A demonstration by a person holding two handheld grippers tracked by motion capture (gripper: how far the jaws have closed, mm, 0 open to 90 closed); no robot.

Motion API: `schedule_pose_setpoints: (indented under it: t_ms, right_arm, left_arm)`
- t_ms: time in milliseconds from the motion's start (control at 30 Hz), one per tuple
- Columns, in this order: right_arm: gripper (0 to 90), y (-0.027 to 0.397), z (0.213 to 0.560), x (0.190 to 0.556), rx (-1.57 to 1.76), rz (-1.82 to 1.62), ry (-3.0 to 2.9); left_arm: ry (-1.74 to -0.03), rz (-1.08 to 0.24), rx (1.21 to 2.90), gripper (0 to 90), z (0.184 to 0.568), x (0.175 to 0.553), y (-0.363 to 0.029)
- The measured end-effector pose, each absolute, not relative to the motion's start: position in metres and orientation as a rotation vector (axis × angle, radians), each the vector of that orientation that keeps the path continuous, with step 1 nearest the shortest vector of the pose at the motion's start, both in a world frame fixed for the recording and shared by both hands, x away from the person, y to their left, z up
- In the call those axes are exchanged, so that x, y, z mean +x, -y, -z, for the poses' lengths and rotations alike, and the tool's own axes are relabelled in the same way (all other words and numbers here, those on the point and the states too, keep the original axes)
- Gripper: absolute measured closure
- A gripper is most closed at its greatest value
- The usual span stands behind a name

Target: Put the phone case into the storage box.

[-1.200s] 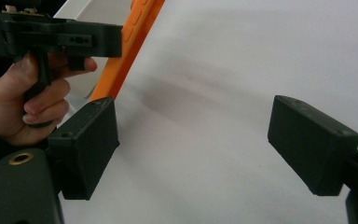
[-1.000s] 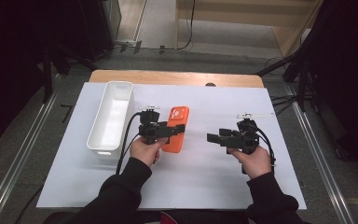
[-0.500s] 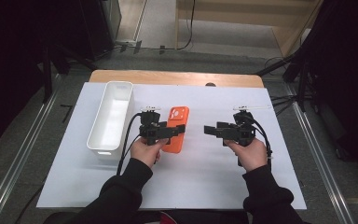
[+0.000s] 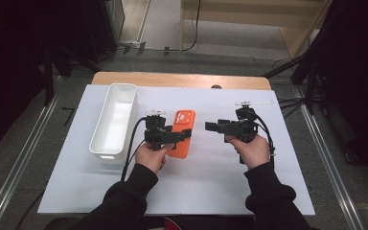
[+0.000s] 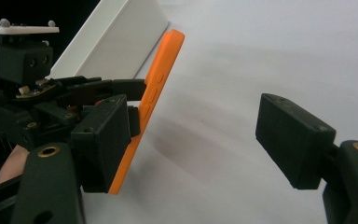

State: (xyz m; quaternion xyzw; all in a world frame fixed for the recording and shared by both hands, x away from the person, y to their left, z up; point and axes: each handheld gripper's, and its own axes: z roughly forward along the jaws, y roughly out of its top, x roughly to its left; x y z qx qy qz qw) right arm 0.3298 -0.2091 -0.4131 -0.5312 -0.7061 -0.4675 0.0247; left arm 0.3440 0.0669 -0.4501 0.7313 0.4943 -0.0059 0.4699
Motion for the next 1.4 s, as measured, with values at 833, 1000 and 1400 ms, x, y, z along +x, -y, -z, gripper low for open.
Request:
schedule_pose_setpoints:
  t_ms: [833,1000,1400]
  right_arm:
    - [27.3,0.200,0.413,0.356,-1.663,1.450,2.158]
    - [28.1,0.197,0.411,0.358,-1.654,1.460,2.144]
    - [29.3,0.190,0.411,0.362,-1.626,1.462,2.135]
  left_arm:
    - [-1.204,-0.012,1.781,14.6,0.451,0.338,-0.059]
    - [-1.202,-0.026,1.779,14.6,0.453,0.336,-0.056]
    - [-1.186,-0.038,1.788,14.6,0.457,0.331,-0.049]
